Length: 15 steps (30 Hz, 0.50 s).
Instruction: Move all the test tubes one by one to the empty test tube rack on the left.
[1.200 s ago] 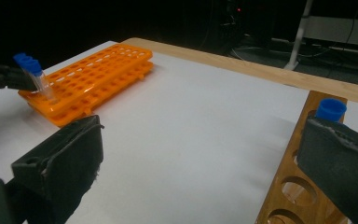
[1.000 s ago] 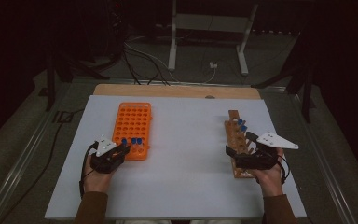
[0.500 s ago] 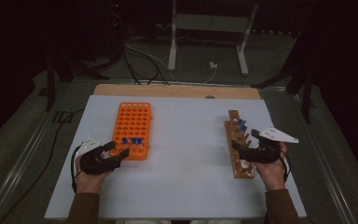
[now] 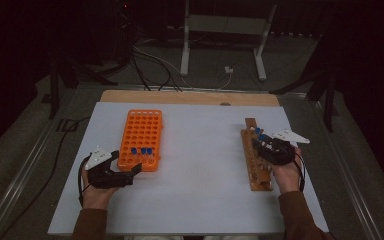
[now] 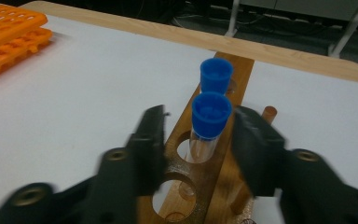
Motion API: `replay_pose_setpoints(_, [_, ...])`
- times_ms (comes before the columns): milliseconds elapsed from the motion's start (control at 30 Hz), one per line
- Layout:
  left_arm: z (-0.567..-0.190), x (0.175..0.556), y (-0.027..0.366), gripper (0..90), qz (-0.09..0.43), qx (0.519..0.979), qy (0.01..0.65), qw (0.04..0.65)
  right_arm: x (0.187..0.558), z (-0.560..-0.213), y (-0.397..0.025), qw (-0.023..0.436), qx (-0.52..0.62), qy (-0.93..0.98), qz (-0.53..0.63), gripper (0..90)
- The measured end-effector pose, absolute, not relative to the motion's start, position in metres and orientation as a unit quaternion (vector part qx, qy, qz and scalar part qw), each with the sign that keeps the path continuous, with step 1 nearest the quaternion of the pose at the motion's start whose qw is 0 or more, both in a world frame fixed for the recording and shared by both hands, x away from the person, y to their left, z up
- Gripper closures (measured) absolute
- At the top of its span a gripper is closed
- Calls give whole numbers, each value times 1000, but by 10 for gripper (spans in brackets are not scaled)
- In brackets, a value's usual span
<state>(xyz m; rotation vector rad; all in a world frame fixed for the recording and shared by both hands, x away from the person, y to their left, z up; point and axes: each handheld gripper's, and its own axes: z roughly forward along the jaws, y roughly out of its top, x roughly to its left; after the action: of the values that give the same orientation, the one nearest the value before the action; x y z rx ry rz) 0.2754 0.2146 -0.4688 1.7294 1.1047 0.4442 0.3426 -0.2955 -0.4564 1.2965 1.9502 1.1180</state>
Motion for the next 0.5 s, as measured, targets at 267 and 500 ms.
replay_pose_setpoints(267, [-470, 275, 212, 14, 185, 717, 457, 493, 345, -461, -295, 266, 489, 721, 412, 737])
replay_pose_setpoints(500, [-470, 275, 210, 14, 185, 718, 455, 493, 348, -462, -292, 268, 484, 724, 412, 765])
